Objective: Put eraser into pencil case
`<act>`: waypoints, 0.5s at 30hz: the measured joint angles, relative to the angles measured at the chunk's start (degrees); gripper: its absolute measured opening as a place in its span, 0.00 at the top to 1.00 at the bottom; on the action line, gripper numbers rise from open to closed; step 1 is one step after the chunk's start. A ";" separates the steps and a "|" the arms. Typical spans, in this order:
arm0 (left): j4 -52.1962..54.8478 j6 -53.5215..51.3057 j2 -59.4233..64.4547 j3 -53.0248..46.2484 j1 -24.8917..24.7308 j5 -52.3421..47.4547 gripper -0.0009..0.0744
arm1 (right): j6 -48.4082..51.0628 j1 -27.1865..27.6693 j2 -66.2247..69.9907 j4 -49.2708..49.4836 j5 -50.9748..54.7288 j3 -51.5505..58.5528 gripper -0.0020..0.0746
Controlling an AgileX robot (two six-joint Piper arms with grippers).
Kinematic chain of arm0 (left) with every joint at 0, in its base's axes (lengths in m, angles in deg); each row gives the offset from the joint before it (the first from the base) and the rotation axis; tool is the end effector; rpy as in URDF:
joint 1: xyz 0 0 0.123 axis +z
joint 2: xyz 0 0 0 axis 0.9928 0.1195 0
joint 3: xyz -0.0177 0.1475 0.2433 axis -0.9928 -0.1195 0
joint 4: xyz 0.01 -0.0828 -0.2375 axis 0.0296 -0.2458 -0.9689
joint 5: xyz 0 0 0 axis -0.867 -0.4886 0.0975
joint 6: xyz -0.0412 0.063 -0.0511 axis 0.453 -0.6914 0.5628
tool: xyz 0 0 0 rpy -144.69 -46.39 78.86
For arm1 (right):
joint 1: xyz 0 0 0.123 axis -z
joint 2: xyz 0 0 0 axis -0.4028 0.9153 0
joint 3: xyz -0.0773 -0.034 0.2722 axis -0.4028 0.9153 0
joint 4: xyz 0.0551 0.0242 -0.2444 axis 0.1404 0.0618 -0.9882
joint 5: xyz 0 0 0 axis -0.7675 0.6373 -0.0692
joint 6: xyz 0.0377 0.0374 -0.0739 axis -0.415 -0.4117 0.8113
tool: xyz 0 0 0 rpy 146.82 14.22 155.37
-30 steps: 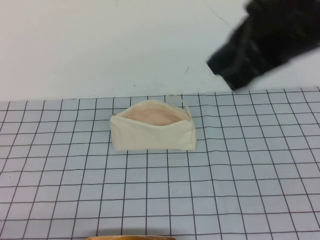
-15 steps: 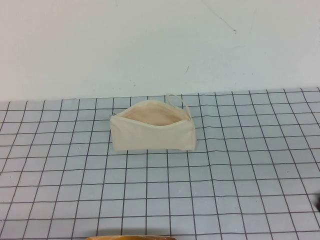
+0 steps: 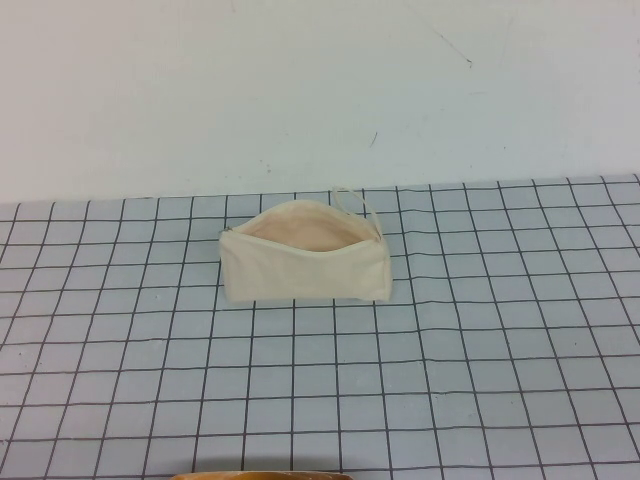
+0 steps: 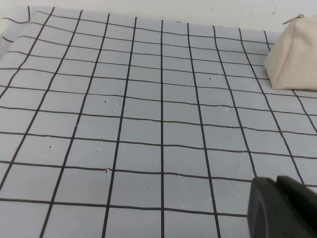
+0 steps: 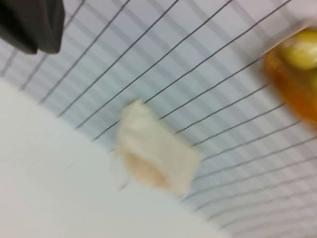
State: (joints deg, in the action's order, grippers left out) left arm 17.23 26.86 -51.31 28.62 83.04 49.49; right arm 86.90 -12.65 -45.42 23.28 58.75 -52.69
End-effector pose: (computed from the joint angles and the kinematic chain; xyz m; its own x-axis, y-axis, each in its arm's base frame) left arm 0.0535 -0.0031 0.1762 -0.2597 -0.1804 -0.9487 -0.0124 0.9829 -0.1835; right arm 0.0569 0.0383 0.3257 -0.0107 -0.3913 -0.9202 -0.6010 0.7380 -0.3069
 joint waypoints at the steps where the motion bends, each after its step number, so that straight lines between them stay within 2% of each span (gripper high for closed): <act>1: 0.00 0.00 0.00 0.00 0.00 0.00 0.99 | -2.08 0.00 -2.05 -2.38 -2.25 2.23 0.98; 4: 0.00 0.00 0.00 0.00 0.00 0.00 0.99 | -9.90 3.63 -7.27 -8.18 -5.38 7.64 0.98; 11: 0.00 0.00 0.00 0.00 0.00 0.00 0.99 | -14.95 24.81 -14.93 -11.07 -6.75 15.86 0.98; 15: 0.00 0.00 0.00 0.00 0.00 0.00 0.99 | -15.38 34.01 -18.36 -9.11 -7.79 19.06 0.98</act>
State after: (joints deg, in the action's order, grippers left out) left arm 17.23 26.86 -51.31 28.62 83.04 49.49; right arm 71.52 21.36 -63.78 14.17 50.95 -33.62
